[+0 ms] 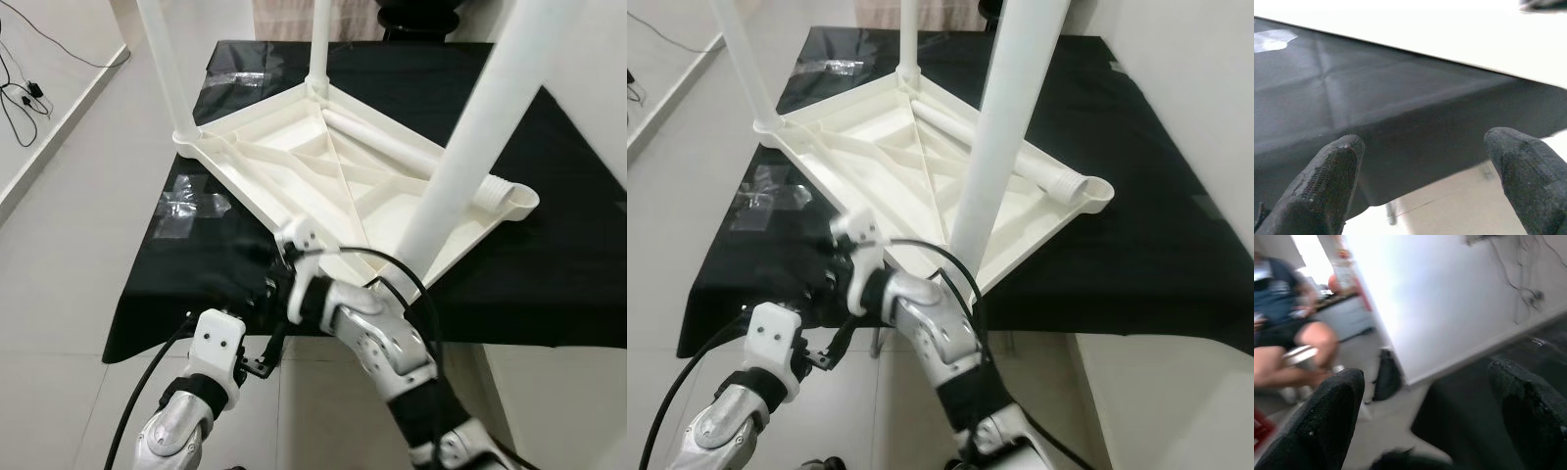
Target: Building children table
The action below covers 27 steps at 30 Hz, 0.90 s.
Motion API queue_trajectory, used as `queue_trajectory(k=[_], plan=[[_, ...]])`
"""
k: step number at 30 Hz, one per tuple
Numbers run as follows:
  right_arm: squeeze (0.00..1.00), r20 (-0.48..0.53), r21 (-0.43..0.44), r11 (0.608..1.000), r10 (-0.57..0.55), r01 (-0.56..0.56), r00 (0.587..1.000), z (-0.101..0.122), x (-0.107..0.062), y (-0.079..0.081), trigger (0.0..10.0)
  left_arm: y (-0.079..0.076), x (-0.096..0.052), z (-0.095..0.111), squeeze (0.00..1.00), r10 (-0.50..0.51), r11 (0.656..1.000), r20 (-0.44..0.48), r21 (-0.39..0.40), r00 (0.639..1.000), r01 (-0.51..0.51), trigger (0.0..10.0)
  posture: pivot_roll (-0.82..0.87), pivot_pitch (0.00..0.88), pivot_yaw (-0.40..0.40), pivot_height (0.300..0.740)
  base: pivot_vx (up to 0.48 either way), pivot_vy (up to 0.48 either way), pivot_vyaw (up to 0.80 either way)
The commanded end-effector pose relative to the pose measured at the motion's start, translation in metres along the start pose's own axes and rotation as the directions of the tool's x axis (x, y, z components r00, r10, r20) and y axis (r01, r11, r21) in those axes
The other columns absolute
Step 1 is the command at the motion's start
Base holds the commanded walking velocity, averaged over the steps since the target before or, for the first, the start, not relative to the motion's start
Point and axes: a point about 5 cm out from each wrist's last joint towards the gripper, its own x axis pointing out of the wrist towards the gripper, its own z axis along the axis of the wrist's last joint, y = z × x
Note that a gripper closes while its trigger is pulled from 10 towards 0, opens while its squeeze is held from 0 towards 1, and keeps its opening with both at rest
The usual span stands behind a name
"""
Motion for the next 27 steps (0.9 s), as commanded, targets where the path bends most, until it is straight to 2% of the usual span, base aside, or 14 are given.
queue_trajectory(k=[1,2,5,9,11,12,13,14,17,19,21,23,26,27], plan=[[0.00,0.002,0.025,0.998,0.064,-0.064,0.998,-0.002,-0.013,0.008,10.0,0.003,-0.003,-0.006,0.00,-0.003,1.000,-0.026,0.002,1.000,0.003,10.0,-0.01,0.201,-0.012,0.740,0.000,0.000,0.00],[0.00,-0.013,0.028,0.998,0.060,-0.059,0.998,-0.005,-0.027,0.005,10.0,0.004,-0.004,-0.006,0.00,-0.005,1.000,-0.027,0.006,1.000,0.005,10.0,-0.01,0.194,-0.006,0.740,0.000,0.000,0.00],[0.00,-0.018,0.050,0.998,0.039,-0.039,0.999,-0.006,-0.047,0.001,10.0,0.005,-0.004,-0.006,0.00,-0.011,1.000,-0.028,0.014,1.000,0.011,10.0,-0.02,0.191,-0.002,0.740,0.000,0.000,0.00],[0.00,-0.019,0.057,0.998,0.039,-0.038,0.999,-0.005,-0.053,0.002,10.0,0.005,-0.004,-0.006,0.00,-0.012,1.000,-0.028,0.016,1.000,0.013,10.0,-0.02,0.191,-0.002,0.740,0.000,0.000,0.00],[0.00,-0.023,0.078,0.996,0.053,-0.051,0.998,0.000,-0.082,0.002,10.0,0.006,-0.006,-0.006,0.00,-0.028,0.999,-0.031,0.029,0.999,0.029,10.0,-0.01,0.182,0.006,0.740,0.000,0.000,0.00],[0.00,-0.068,0.080,0.994,0.077,-0.072,0.995,0.001,-0.103,0.003,10.0,0.006,-0.007,-0.006,0.00,-0.035,0.999,-0.033,0.035,0.999,0.036,10.0,-0.01,0.181,0.008,0.740,0.000,0.000,0.00],[0.00,-0.068,0.080,0.994,0.077,-0.072,0.995,0.001,-0.103,0.003,10.0,0.006,-0.007,-0.006,0.00,-0.035,0.999,-0.033,0.035,0.999,0.036,10.0,-0.01,0.181,0.008,0.740,0.000,0.000,0.00],[0.00,-0.116,0.077,0.994,0.086,-0.077,0.989,0.002,-0.120,0.002,10.0,0.006,-0.008,-0.006,0.00,-0.040,0.998,-0.034,0.040,0.999,0.041,10.0,-0.01,0.179,0.007,0.740,0.000,0.000,0.00],[0.00,-0.158,0.071,0.995,0.081,-0.070,0.984,0.003,-0.131,0.001,10.0,0.006,-0.009,-0.006,0.00,-0.044,0.998,-0.034,0.044,0.998,0.045,10.0,-0.01,0.179,0.007,0.740,0.000,0.000,0.00],[0.00,-0.217,0.048,0.999,0.032,-0.022,0.976,0.012,-0.156,-0.009,10.0,0.006,-0.010,-0.007,0.00,-0.053,0.997,-0.035,0.048,0.998,0.054,10.0,-0.01,0.180,0.012,0.740,0.000,0.000,0.00],[0.00,-0.232,0.037,0.999,0.017,-0.009,0.973,0.016,-0.163,-0.011,10.0,0.005,-0.010,-0.007,0.00,-0.056,0.997,-0.036,0.049,0.998,0.058,10.0,-0.01,0.180,0.012,0.740,0.000,0.000,0.00],[0.00,-0.300,0.015,1.000,-0.003,0.008,0.954,0.025,-0.185,-0.015,10.0,0.005,-0.011,-0.007,0.00,-0.067,0.996,-0.037,0.052,0.997,0.069,10.0,-0.01,0.186,0.015,0.740,0.000,0.000,0.00],[0.00,-0.332,0.004,1.000,-0.017,0.019,0.943,0.028,-0.193,-0.017,10.0,0.004,-0.012,-0.007,0.00,-0.071,0.996,-0.037,0.053,0.997,0.072,10.0,-0.01,0.187,0.015,0.740,0.000,0.000,0.00],[0.00,-0.388,-0.024,0.999,-0.050,0.044,0.920,0.031,-0.204,-0.021,10.0,0.004,-0.012,-0.007,0.00,-0.075,0.996,-0.038,0.053,0.996,0.077,10.0,-0.01,0.189,0.014,0.740,0.000,0.000,0.00]])
